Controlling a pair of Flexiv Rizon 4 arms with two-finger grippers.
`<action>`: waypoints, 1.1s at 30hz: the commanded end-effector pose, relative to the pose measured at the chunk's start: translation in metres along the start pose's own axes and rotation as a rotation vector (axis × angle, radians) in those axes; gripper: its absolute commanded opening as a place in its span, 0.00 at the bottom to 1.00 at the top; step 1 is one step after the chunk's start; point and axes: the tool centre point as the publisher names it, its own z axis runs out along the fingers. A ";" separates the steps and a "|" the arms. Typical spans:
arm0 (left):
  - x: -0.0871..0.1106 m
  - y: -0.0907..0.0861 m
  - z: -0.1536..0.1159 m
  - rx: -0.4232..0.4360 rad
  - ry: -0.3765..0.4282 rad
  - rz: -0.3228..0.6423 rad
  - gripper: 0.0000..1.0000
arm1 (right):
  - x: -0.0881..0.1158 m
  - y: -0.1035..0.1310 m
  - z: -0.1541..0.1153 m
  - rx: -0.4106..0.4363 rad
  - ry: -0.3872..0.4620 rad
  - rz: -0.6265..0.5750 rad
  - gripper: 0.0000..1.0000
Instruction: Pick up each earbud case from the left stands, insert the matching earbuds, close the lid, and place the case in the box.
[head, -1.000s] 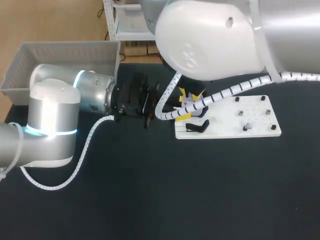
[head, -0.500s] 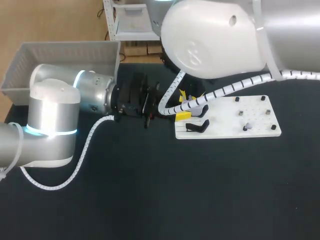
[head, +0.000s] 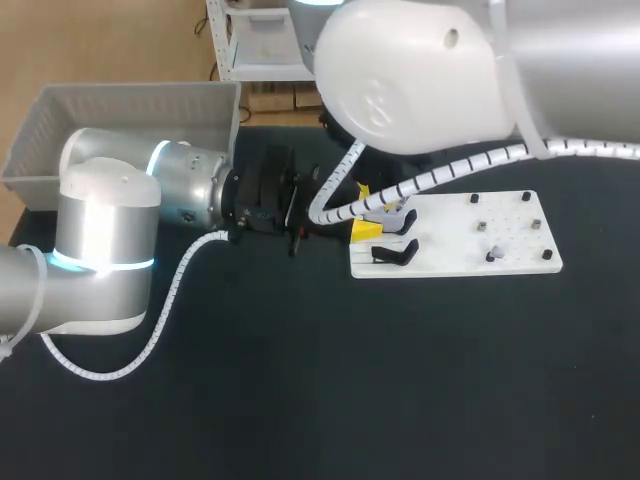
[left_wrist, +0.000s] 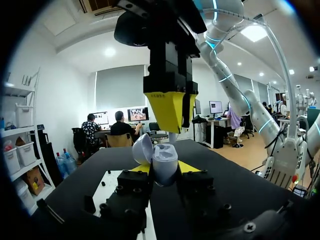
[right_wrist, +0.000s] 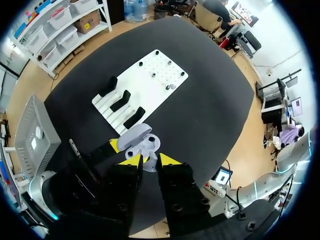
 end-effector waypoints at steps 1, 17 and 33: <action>0.000 -0.002 0.000 -0.006 -0.001 0.003 0.00 | -0.001 0.001 0.002 0.002 0.002 0.002 0.00; 0.000 -0.002 0.000 -0.006 -0.001 0.003 0.00 | -0.005 -0.001 0.007 0.010 -0.006 0.012 0.00; 0.000 -0.002 0.000 -0.006 -0.001 0.003 0.00 | -0.010 -0.001 0.011 0.014 -0.015 0.019 0.00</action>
